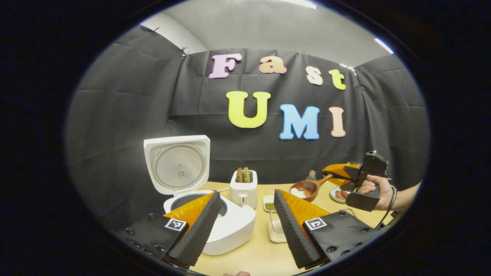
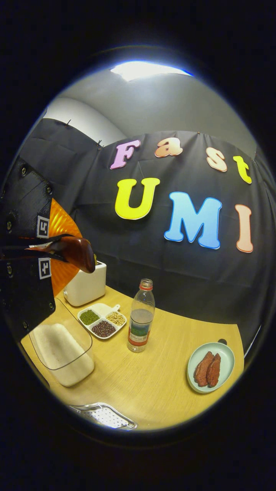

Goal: Close the left gripper, press the button to open the rice cooker; take a wooden spoon from the chopstick holder with the right hand, scoop a spoonful of rice and pour it into the rice cooker, then put the wooden spoon back into the chopstick holder.

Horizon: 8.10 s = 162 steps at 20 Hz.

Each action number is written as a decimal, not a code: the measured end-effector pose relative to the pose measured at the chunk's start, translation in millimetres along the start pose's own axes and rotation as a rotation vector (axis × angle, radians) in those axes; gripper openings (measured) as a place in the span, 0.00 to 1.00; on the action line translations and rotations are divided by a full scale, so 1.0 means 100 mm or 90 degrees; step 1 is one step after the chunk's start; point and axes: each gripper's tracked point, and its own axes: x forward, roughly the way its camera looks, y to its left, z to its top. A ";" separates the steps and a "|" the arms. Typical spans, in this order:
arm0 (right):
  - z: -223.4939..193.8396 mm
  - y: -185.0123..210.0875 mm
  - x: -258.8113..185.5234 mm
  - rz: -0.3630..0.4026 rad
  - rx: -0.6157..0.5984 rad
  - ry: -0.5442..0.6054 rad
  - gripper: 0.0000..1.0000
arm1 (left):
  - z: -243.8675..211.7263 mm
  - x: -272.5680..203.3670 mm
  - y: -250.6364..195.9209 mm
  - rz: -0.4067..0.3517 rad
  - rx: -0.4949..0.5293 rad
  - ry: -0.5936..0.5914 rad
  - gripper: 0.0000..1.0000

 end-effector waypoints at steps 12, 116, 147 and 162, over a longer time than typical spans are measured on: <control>-0.99 0.96 0.88 0.085 -0.099 0.111 0.05 | -0.22 -0.22 0.51 0.031 -0.030 0.003 0.96; 1.11 -1.23 -1.30 -0.358 -0.495 -0.052 0.05 | -0.07 -0.08 -1.42 -0.122 -0.006 0.030 0.96; 1.67 0.22 -1.99 -0.250 -0.783 -0.203 0.99 | 0.78 0.20 -0.66 0.050 0.000 -0.024 0.97; 1.50 0.55 -1.70 -0.312 -0.792 -0.258 0.99 | 1.92 1.35 1.82 0.166 -0.147 -0.073 0.97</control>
